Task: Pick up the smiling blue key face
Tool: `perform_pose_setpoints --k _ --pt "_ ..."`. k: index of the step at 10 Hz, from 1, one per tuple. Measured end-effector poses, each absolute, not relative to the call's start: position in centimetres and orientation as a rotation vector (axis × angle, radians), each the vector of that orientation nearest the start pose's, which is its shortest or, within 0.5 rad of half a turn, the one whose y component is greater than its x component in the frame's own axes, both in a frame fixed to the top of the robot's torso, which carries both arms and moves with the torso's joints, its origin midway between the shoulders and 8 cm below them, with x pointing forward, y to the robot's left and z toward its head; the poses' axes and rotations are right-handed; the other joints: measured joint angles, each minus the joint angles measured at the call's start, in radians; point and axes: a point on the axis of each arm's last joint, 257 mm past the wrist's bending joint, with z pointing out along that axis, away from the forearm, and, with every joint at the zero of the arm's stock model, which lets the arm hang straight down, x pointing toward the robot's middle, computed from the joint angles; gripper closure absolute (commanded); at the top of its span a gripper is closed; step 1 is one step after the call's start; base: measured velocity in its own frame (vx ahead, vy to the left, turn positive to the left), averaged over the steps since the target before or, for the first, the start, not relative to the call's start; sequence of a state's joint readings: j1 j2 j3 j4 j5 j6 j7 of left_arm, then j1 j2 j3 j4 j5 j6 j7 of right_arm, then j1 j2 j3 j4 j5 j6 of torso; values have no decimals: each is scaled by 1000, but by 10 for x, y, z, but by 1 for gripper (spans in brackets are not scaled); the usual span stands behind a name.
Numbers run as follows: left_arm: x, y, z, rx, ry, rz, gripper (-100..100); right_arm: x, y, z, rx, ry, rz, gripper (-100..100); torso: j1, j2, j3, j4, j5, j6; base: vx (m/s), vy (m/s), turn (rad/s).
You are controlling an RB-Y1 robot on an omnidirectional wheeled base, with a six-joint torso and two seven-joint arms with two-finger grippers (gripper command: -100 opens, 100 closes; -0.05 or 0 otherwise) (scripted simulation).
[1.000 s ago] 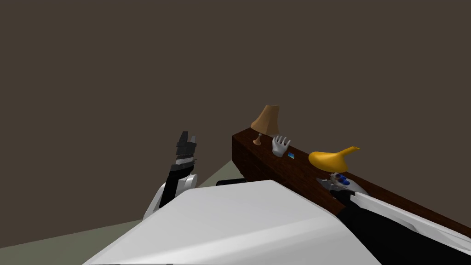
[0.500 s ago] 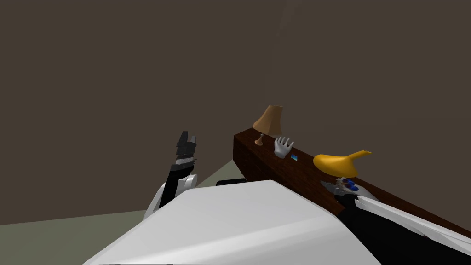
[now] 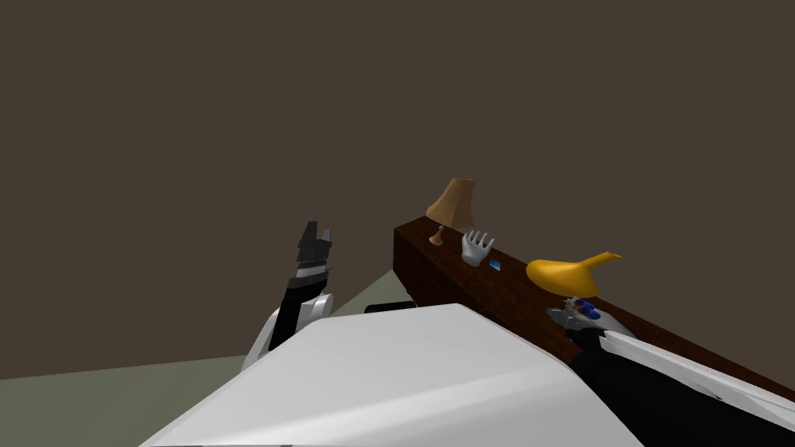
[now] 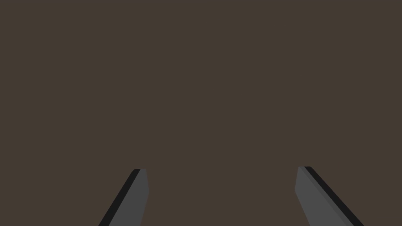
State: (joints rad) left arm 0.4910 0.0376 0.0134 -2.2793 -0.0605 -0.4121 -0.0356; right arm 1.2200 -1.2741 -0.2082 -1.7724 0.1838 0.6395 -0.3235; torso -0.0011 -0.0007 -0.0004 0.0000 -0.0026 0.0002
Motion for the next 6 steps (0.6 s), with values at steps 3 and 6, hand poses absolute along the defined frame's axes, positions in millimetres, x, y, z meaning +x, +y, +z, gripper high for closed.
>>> perform_pose_setpoints --k 3,6 --pt "360 276 9 -641 739 -1199 0 74 -740 -274 997 2116 -817 100 1 -1 0 0 0 1 20 8 -106" --pt "360 276 10 -641 739 -1199 0 89 -733 -273 983 2119 -788 100 1 -2 -1 -1 0 0 26 10 -80"
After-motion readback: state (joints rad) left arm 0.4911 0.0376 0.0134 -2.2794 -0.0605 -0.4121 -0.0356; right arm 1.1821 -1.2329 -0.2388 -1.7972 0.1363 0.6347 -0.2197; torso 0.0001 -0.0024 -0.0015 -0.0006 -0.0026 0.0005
